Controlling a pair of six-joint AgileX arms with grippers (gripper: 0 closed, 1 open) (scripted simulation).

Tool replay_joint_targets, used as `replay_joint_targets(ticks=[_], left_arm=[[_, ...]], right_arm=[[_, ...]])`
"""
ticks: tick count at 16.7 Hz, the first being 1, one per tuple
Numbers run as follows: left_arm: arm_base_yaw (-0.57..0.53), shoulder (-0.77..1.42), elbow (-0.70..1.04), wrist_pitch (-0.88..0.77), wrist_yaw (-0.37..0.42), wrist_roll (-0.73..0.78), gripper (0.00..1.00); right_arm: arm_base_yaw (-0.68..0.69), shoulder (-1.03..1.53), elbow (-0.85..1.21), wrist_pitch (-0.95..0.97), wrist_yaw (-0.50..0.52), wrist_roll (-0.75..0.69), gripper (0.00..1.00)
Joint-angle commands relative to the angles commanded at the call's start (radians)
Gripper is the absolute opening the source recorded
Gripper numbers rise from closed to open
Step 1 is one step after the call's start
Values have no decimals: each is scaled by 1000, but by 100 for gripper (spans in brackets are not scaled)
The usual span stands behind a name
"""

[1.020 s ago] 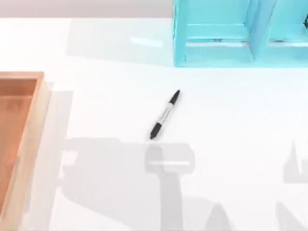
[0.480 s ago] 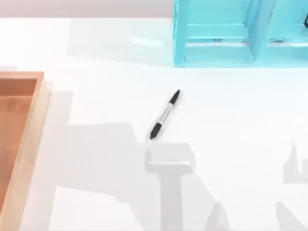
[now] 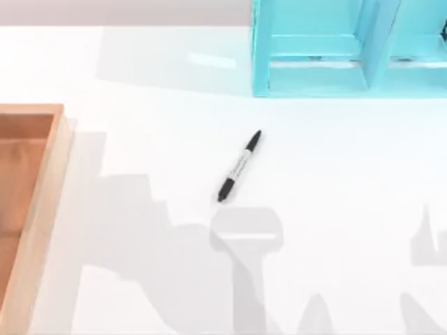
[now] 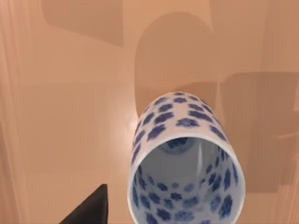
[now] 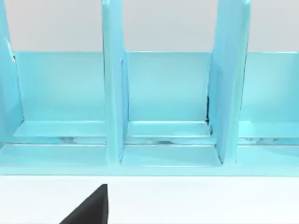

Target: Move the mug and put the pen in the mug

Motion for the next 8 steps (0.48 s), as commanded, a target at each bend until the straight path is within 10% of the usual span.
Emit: replay_joint_targets(ticks=[8], left_arm=[[4, 41, -129, 161, 0, 4, 100]], right_arm=[[0, 0, 0, 0, 0, 0, 100]])
